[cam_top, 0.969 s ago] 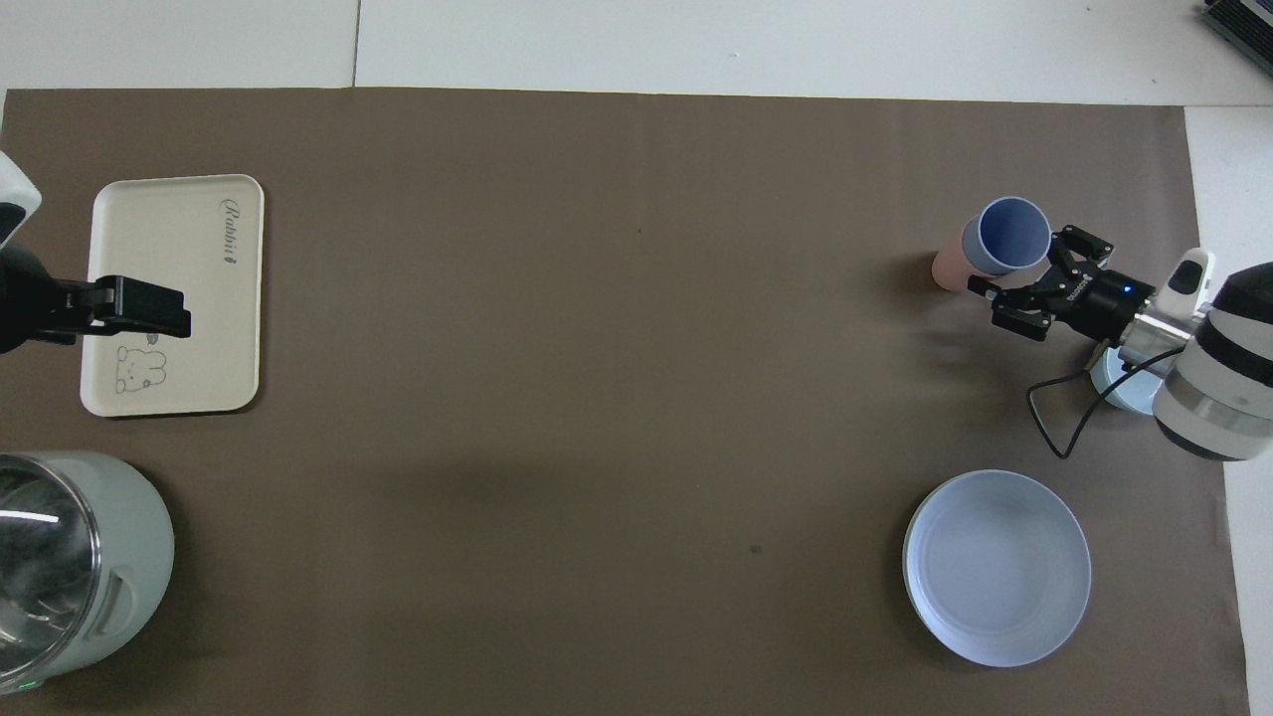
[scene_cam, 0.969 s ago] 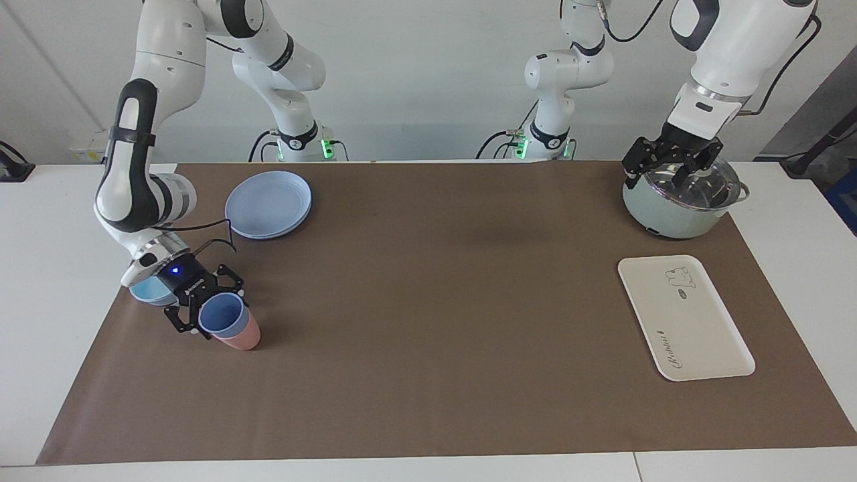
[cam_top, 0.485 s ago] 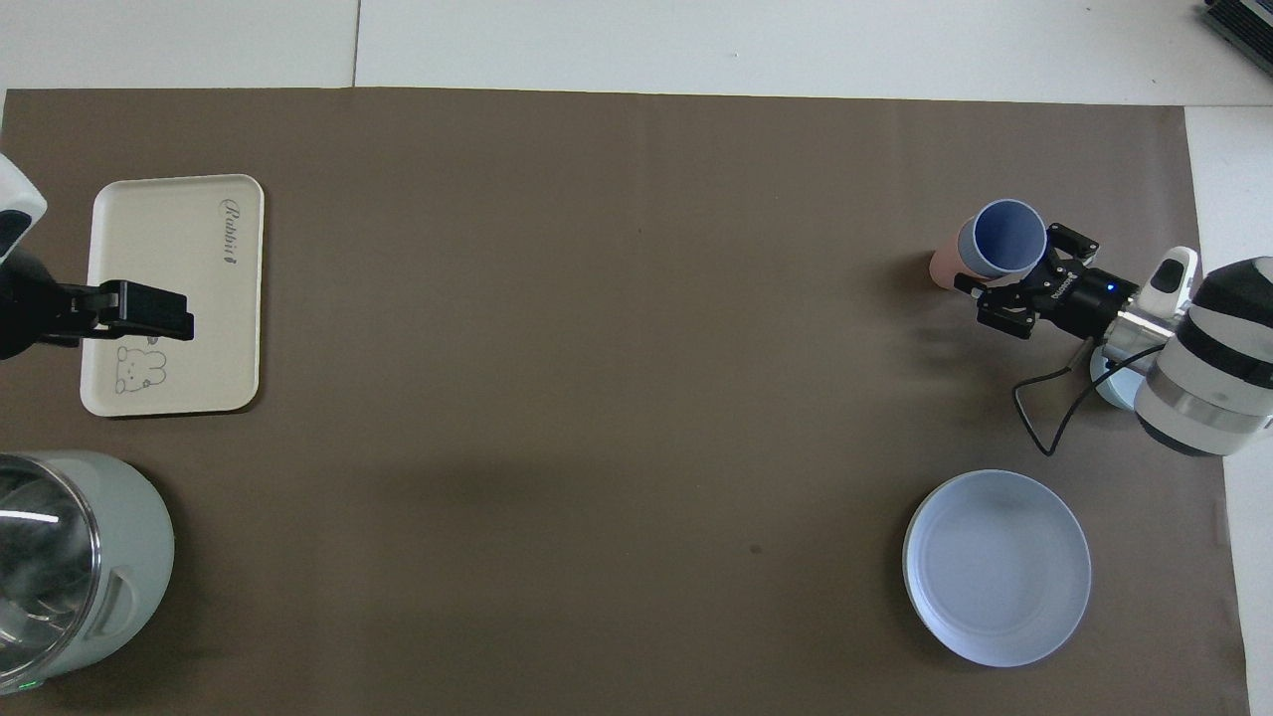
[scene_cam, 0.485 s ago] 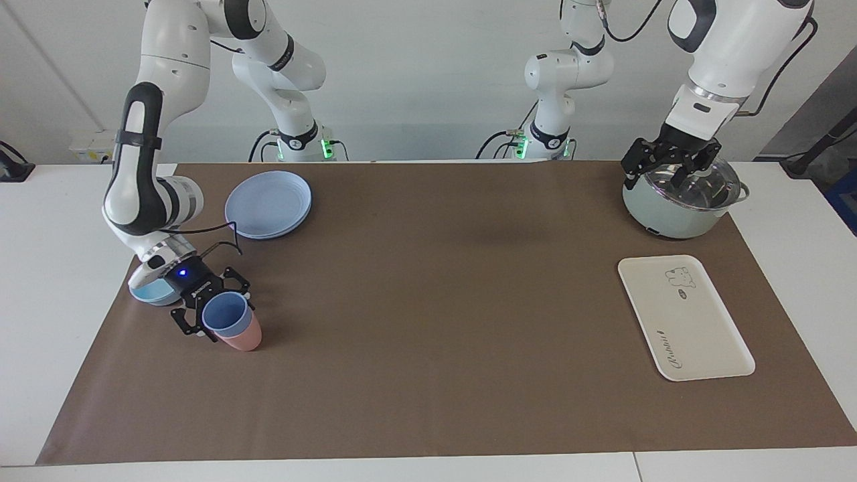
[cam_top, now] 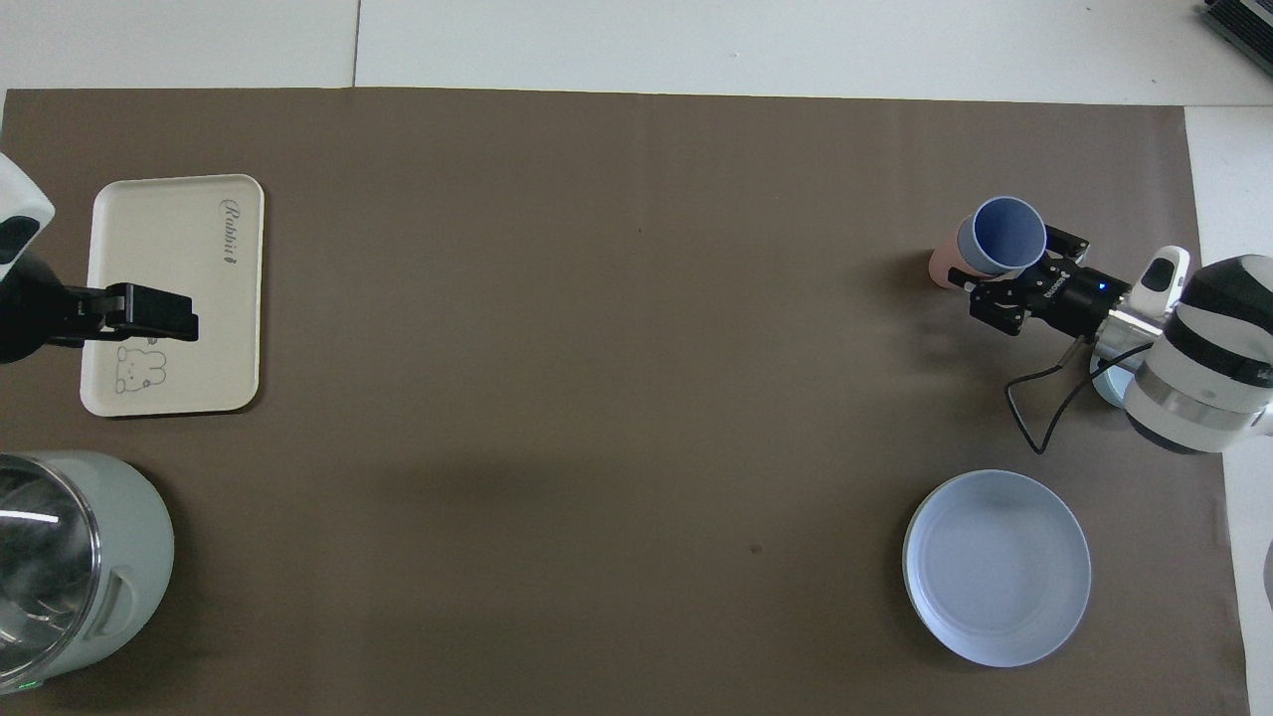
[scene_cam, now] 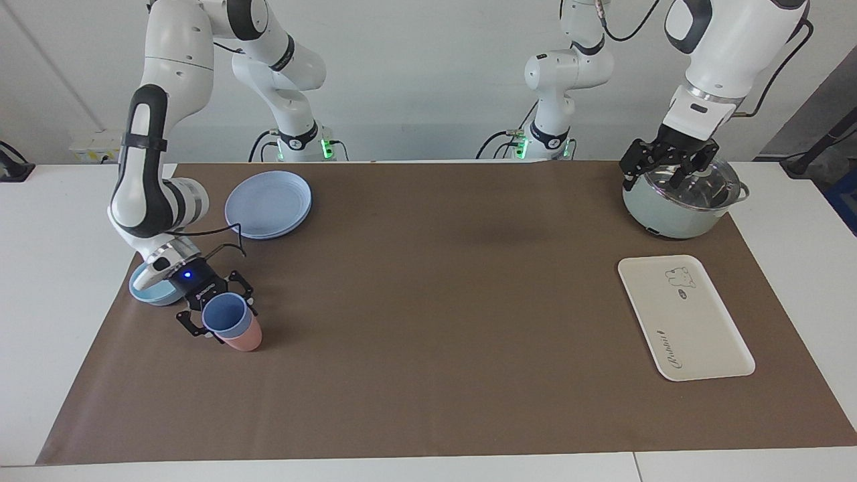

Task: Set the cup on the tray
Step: 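Grasp the blue cup with the right gripper and lift it, then carry the cup toward center while the left gripper reaches toward it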

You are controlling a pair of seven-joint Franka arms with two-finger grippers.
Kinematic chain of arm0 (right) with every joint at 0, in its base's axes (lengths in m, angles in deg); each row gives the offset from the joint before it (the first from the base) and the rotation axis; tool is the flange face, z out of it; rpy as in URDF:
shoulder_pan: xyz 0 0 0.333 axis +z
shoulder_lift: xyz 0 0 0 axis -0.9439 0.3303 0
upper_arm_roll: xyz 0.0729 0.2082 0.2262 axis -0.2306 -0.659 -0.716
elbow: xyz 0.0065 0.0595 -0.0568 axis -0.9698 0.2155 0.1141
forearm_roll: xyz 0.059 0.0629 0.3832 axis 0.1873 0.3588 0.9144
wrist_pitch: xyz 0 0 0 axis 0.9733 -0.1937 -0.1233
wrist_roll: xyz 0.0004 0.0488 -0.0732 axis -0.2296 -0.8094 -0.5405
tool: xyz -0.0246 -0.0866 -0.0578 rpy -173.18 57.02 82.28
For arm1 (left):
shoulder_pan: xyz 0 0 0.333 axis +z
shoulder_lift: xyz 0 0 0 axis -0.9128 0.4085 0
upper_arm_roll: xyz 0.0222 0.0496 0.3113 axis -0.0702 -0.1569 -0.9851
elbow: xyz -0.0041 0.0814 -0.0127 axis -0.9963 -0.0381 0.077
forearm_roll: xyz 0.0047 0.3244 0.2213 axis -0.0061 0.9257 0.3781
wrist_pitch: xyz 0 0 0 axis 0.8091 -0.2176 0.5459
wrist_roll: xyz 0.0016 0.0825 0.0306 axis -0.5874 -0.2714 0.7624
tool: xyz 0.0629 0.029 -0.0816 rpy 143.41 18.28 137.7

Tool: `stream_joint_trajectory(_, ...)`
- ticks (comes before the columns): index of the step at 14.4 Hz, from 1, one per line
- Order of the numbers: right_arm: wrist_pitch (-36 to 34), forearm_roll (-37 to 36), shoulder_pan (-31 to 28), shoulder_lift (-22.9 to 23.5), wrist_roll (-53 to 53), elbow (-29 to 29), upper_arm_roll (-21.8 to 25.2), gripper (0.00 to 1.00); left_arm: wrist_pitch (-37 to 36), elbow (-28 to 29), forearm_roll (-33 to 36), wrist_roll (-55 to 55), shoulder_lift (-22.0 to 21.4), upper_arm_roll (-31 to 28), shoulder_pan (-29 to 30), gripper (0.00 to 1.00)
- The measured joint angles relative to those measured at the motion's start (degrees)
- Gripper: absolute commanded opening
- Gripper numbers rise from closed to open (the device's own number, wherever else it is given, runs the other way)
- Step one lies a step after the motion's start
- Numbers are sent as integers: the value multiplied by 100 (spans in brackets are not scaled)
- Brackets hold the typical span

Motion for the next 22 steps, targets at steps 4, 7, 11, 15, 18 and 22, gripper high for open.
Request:
stream_joint_trajectory(4,459,26,151,-100,140,-109,-3,0,76,15,-3,0,-6,16,-1,100)
stream_joint_trajectory(7,967,-332,571,-435,962,-146,-10,0,204,21,-236,0,-6,26,-1,95)
stream_joint_trajectory(11,1124,-1883,940,-883,2520,-158,-11,0,423,39,-1164,5,49,36,-3,88)
stream_joint_trajectory(15,1105,-4271,1411,-1392,5028,-168,-18,0,995,-140,-2069,247,542,82,-380,85)
stream_joint_trajectory(18,838,-6092,2031,-1683,7052,-191,-30,0,1604,-643,-2560,972,1320,107,-1012,81)
stream_joint_trajectory(22,-414,-7902,2758,-1826,9099,-654,-63,0,2460,-1160,-3377,1350,2079,128,-1618,81)
